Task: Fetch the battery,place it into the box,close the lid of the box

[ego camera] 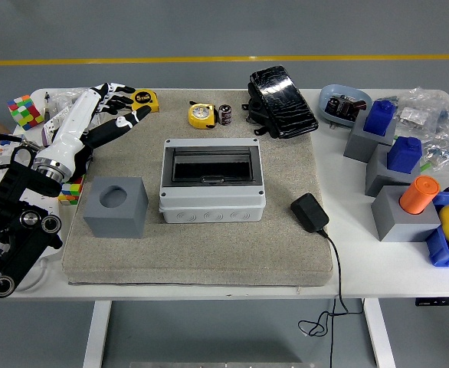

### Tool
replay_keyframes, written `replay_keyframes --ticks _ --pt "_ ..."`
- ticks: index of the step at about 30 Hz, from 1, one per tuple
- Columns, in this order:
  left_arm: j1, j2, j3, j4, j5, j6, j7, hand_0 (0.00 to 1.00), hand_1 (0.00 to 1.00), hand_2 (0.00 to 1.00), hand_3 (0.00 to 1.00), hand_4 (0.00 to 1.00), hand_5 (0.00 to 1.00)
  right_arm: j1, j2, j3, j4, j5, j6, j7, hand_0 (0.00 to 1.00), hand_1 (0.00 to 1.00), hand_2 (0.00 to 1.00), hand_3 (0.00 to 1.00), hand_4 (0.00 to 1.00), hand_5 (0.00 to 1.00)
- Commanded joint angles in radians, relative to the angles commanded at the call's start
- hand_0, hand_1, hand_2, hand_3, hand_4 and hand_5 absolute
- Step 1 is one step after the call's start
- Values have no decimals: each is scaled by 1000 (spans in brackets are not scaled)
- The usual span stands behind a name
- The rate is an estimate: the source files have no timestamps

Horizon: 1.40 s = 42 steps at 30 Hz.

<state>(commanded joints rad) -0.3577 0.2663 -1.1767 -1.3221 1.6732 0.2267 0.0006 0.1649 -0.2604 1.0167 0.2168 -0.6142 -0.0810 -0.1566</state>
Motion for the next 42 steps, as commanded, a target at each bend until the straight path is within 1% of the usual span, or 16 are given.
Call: replay_keyframes --ticks 11,18,24,30,42 --pt "-11 -11 -2 3 -3 -13 -4 578 681 683 717 998 793 -11 4 29 -6 1 8 3 660 632 630 542 937 444" --pt "-1 -7 -15 -9 -1 -17 -7 579 681 684 717 998 794 -7 12 51 9 -11 9 10 659 632 630 543 937 444" --pt "10 -14 -39 -12 -9 -25 -23 579 680 685 717 998 793 -12 11 56 4 -14 11 5 658 632 630 542 937 444" --pt "13 -11 -46 -14 -10 -26 -24 578 680 686 717 998 793 -20 16 64 3 -14 16 5 660 631 630 543 937 445" --pt "27 -20 -67 -19 -9 -32 -26 579 676 685 716 998 793 -21 21 81 6 -22 16 6 660 631 630 542 936 445"
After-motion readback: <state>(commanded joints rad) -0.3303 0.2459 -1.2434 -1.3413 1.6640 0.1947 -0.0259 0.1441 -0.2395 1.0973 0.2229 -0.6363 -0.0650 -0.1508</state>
